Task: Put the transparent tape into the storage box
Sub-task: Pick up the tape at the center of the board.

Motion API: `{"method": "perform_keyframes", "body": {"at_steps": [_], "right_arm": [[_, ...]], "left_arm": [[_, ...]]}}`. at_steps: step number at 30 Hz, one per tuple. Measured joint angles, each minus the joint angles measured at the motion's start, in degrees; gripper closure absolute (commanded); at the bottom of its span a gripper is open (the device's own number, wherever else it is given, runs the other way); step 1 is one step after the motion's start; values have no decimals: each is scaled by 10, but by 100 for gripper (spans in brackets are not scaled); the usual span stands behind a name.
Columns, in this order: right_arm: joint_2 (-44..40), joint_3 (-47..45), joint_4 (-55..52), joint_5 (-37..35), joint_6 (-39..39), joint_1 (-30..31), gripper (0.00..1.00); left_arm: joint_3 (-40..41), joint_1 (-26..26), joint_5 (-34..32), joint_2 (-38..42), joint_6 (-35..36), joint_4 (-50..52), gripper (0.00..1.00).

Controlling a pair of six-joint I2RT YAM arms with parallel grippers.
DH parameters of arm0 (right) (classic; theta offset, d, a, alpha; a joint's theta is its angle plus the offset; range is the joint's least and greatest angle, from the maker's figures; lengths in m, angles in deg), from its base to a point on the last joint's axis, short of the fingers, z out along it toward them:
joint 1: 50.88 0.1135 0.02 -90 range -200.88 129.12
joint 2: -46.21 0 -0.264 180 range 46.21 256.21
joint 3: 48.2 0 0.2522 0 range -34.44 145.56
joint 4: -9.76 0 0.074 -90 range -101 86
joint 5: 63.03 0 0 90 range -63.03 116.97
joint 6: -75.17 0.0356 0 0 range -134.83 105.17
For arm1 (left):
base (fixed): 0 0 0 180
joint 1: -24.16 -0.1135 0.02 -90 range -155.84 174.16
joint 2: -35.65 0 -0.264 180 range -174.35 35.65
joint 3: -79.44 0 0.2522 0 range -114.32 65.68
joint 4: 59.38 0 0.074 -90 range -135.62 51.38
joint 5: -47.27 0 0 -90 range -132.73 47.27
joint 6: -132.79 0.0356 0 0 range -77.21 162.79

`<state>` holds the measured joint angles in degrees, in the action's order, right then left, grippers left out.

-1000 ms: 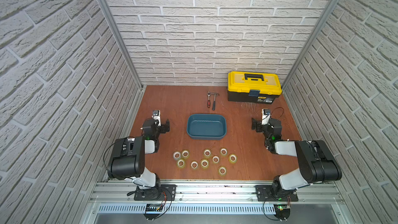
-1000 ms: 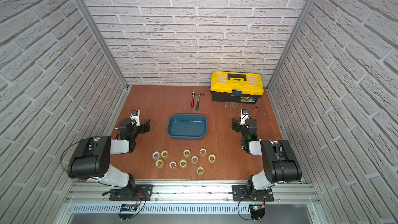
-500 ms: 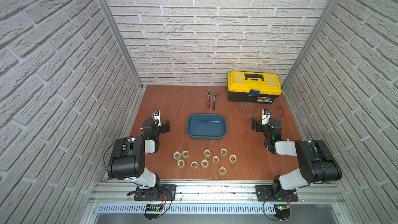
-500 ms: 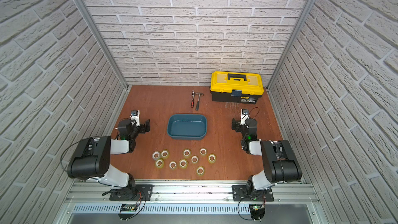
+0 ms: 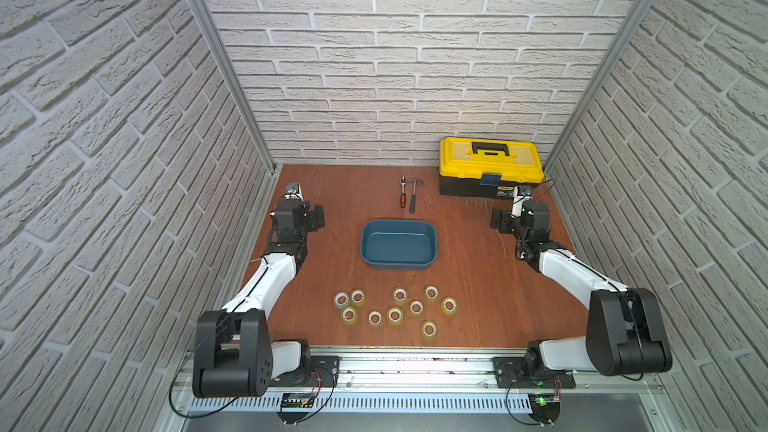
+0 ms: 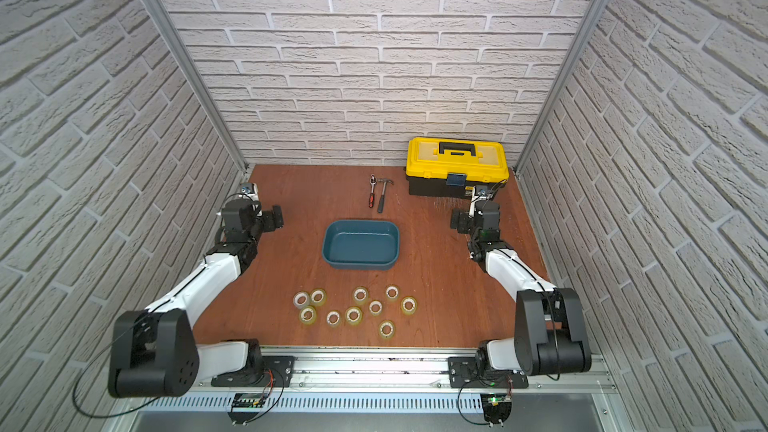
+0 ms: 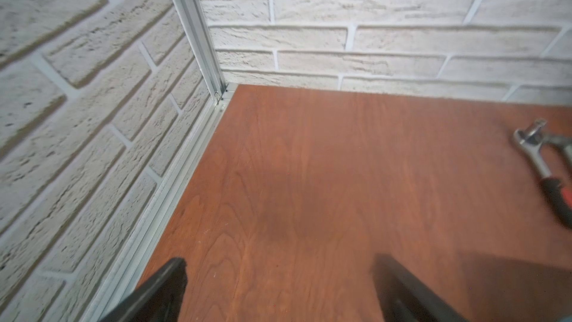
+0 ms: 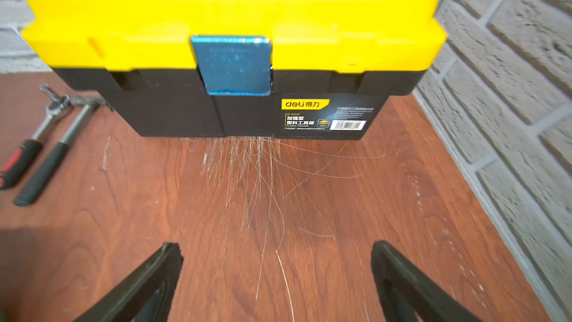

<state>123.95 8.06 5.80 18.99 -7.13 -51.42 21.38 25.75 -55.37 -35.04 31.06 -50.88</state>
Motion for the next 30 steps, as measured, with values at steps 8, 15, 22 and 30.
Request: {"method": "perform_keyframes", "body": {"at_steps": [8,15,22,30], "right_arm": [[-99,-3,-213,39,99,20,13],[-200,-27,-340,111,143,78,23],[-270,-93,-386,129,199,160,32],[-224,-108,-410,121,249,258,39]], "left_arm": [[-122,10,44,36,-80,263,2],[-126,10,103,43,-71,367,2],[-125,11,132,47,-58,396,2],[-125,11,136,50,-54,413,2]]}}
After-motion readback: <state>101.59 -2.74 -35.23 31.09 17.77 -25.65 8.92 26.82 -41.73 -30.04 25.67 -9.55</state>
